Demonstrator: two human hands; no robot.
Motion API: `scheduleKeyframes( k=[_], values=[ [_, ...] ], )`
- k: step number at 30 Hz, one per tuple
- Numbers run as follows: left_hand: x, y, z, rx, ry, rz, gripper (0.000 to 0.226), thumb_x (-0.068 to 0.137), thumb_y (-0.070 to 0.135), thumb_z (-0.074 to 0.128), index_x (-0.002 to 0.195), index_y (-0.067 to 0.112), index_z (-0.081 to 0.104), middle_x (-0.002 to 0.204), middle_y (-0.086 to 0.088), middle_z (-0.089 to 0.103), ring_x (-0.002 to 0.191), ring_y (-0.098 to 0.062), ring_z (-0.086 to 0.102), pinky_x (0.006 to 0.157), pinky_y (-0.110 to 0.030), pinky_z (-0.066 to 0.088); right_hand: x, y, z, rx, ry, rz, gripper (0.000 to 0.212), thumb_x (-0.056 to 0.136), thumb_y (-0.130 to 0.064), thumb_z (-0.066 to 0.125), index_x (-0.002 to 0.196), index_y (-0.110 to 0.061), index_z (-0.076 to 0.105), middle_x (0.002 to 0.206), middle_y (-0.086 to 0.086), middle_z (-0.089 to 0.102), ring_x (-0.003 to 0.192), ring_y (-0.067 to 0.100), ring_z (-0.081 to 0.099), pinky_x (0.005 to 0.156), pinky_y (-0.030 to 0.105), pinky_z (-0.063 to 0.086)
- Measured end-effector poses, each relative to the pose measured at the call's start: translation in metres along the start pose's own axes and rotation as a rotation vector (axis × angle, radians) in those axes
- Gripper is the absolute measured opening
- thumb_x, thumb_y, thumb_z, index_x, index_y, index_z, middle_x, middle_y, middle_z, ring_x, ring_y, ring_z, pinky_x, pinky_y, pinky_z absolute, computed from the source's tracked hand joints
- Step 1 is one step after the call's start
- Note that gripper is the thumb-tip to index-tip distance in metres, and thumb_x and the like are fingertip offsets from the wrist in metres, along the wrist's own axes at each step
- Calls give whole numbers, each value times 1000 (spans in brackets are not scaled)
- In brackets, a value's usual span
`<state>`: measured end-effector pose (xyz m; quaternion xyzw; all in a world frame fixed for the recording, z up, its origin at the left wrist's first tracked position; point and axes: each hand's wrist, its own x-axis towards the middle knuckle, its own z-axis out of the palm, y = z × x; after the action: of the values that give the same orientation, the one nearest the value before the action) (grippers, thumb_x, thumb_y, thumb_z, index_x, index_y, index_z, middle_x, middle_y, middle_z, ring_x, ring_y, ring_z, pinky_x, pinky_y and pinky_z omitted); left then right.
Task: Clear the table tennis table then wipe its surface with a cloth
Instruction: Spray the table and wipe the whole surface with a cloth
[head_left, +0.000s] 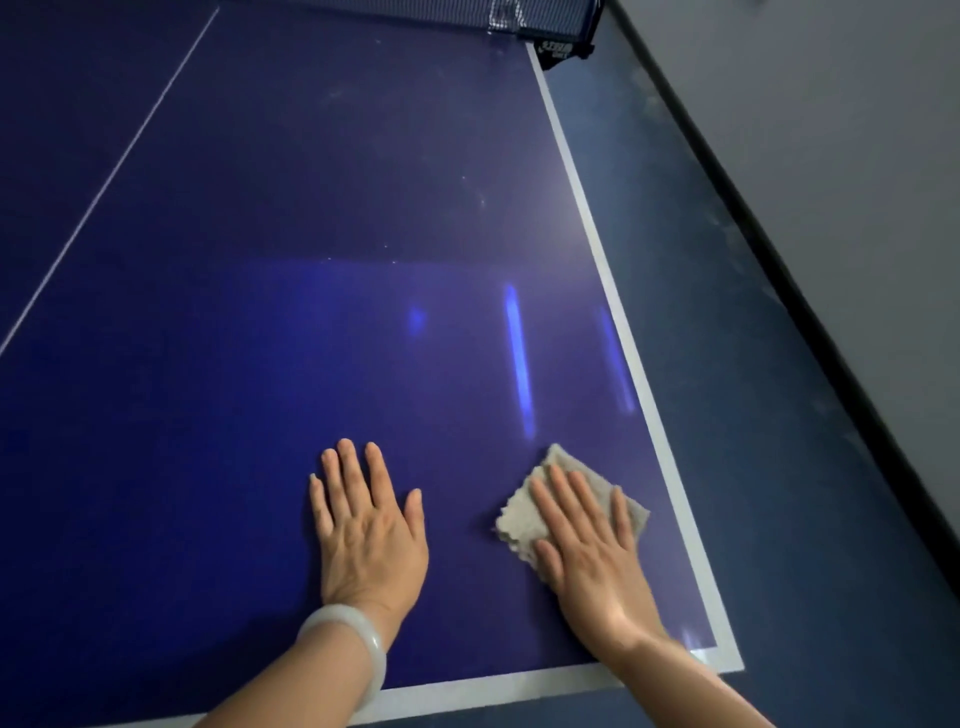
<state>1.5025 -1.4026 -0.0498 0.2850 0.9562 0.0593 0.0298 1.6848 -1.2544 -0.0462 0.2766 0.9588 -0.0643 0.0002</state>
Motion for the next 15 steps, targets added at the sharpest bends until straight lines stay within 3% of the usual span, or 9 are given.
scheduleKeyframes(
  k=[4,6,9,11,15],
  values=[
    [0,0,2,22,18,-7,71,93,45,23,147,0,33,154,-26,27,144,-39,22,117,-56,17,10,48,-8,27,-3,315,57,99,-46,18,153,-30,24,161,-8,17,149,13,13,118,53,9],
    [0,1,2,30,21,-8,71,93,45,23,147,0,33,154,-26,26,145,-39,22,117,-56,17,45,57,-9,50,-8,379,59,98,-47,12,154,-31,18,162,-8,8,149,14,6,119,53,3],
    [0,0,3,40,30,-13,71,94,45,22,148,0,33,154,-25,26,145,-39,22,117,-56,18,113,57,-12,95,-31,476,56,102,-41,18,156,-30,7,163,-6,-7,150,14,-7,118,54,-5],
    [0,1,4,45,35,-18,71,94,45,22,147,0,33,154,-25,26,145,-38,22,117,-56,18,152,43,-16,147,-61,405,56,103,-38,23,156,-29,5,163,-4,-9,149,14,-11,117,55,-10],
    [1,1,4,63,42,-20,71,93,45,22,147,0,34,155,-24,26,145,-37,21,118,-55,17,166,-2,-17,97,-160,-75,60,100,-48,15,155,-29,4,163,-6,-7,149,16,-12,116,58,-9]
  ],
)
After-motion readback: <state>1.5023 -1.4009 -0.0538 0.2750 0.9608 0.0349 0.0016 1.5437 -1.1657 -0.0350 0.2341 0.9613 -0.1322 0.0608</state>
